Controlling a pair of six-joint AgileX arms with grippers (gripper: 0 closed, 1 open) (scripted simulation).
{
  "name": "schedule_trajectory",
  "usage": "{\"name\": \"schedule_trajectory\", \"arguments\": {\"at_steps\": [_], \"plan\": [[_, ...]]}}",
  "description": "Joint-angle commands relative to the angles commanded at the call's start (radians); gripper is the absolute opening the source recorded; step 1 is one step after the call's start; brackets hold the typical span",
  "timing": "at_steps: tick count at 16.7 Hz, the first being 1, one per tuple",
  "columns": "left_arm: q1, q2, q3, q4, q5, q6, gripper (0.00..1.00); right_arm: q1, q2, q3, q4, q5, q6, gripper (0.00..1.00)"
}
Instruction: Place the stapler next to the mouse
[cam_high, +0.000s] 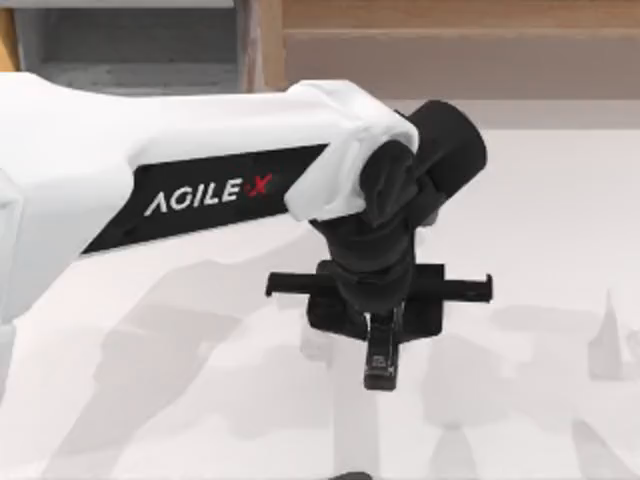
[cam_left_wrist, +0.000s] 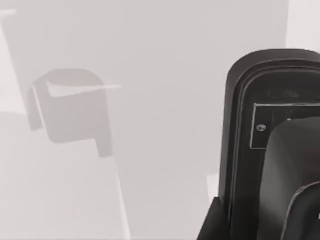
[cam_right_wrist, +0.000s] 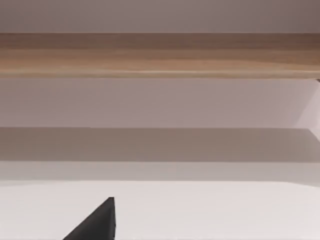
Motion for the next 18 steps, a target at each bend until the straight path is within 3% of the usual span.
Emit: {"name": "schedule_trajectory", "arguments": {"at_steps": [18], "plan": [[0.082, 0.072, -0.052, -0.024, -0.066, -0.056, 0.0, 0.0, 0.0, 0.0, 0.0, 0.0, 0.0, 1.0]]}}
